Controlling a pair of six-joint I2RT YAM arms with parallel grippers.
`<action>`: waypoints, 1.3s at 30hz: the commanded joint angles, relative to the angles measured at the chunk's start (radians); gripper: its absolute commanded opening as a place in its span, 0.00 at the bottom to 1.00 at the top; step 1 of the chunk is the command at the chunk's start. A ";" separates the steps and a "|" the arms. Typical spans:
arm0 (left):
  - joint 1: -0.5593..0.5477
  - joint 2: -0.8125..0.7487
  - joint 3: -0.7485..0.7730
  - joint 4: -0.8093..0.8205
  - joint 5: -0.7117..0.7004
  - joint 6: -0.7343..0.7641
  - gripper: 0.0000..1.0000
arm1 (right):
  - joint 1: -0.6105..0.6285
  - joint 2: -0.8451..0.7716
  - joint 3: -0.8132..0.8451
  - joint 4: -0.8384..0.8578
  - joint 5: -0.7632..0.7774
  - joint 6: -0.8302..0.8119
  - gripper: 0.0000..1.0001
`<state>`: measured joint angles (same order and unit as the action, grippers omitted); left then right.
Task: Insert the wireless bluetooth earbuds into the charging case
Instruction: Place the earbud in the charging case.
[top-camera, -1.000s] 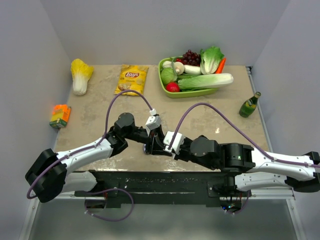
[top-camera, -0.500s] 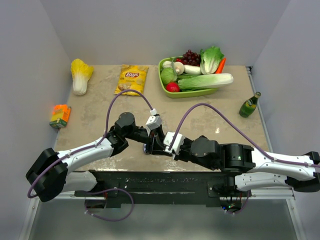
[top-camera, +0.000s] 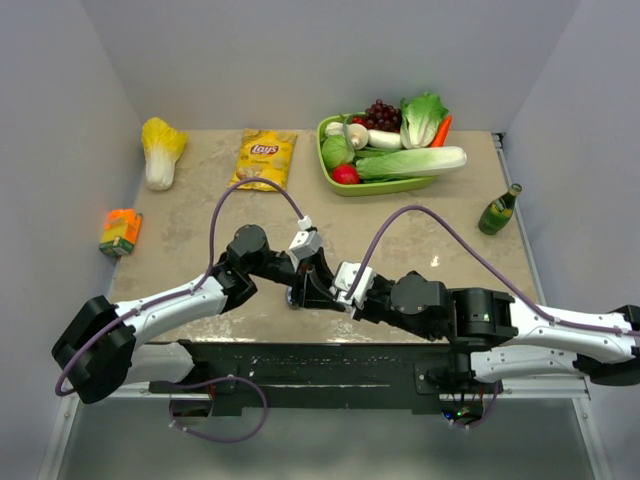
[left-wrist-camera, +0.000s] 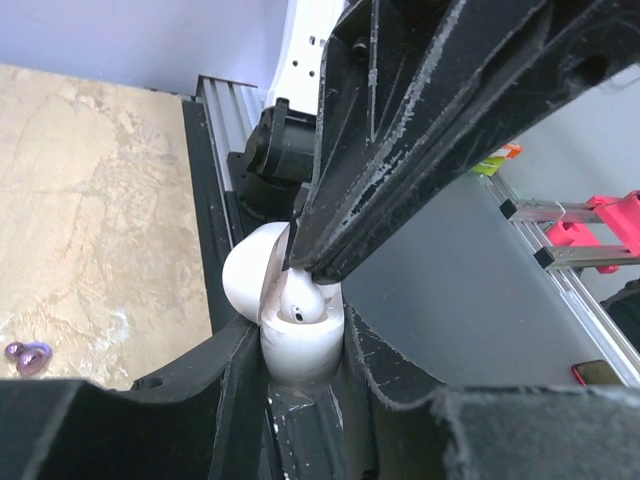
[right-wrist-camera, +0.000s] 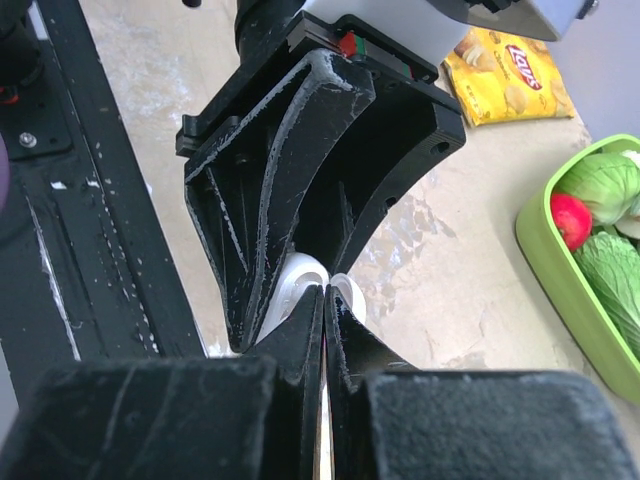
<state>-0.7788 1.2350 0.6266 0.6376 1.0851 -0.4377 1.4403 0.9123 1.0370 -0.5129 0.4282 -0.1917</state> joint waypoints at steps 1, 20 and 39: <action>0.009 -0.029 0.018 0.161 0.010 -0.044 0.00 | 0.009 -0.026 -0.011 0.005 -0.005 0.003 0.00; 0.009 0.020 -0.021 0.433 0.084 -0.211 0.00 | 0.009 -0.047 -0.006 0.086 -0.046 -0.017 0.00; 0.009 0.038 -0.021 0.510 0.113 -0.259 0.00 | 0.011 -0.035 0.029 0.065 -0.014 -0.028 0.22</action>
<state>-0.7723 1.2793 0.5980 1.0477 1.1828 -0.6880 1.4483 0.8719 1.0344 -0.4328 0.3836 -0.2108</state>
